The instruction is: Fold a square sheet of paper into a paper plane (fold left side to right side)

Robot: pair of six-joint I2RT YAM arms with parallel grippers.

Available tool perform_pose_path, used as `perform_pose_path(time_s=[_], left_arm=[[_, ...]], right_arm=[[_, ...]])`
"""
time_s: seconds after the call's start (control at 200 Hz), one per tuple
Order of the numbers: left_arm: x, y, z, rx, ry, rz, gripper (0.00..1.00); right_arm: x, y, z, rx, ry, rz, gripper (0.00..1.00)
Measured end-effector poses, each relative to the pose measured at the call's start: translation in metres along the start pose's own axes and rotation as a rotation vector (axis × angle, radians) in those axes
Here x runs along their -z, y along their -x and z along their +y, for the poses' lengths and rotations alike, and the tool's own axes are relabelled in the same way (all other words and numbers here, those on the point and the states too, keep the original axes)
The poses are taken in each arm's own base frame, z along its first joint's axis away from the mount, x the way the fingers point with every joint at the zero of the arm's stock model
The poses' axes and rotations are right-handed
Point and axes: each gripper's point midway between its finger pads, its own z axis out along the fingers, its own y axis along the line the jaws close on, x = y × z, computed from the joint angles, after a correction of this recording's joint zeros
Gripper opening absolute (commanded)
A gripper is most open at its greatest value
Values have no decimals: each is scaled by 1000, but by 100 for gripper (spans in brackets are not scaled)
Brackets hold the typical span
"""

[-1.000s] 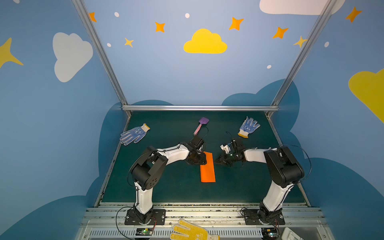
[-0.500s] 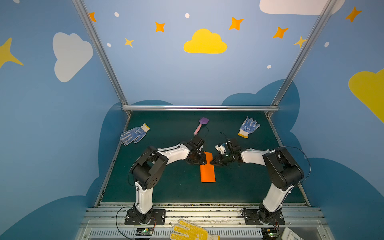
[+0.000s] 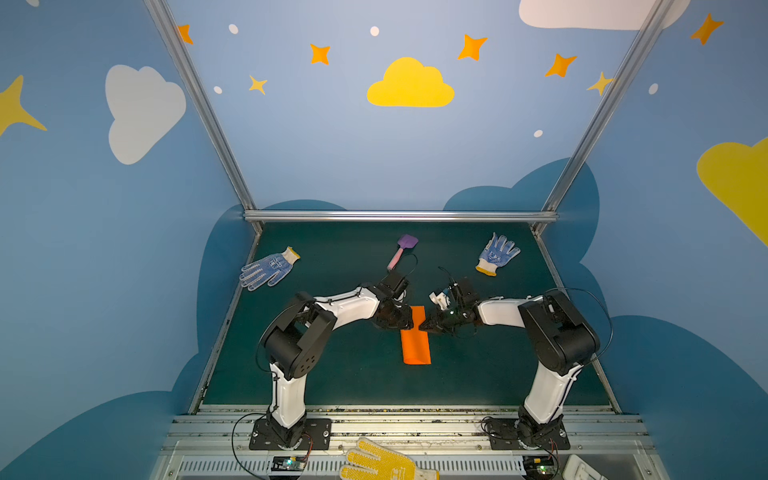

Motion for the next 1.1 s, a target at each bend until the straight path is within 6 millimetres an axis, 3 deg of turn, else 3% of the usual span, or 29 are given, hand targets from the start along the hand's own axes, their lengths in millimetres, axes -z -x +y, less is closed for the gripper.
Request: perform_pose_path(time_s=[0.521, 0.721, 1.021, 1.101], left_arm=[[4, -1, -3, 5, -56, -2, 67], [7, 0, -1, 82, -158, -12, 60], [5, -4, 1, 144, -214, -10, 38], [4, -7, 1, 152, -215, -2, 37]], right_arm=[[0, 1, 0, -1, 0, -1, 0], [1, 2, -1, -3, 0, -4, 0], [1, 2, -1, -2, 4, -7, 0], [2, 2, -1, -6, 6, -7, 0]])
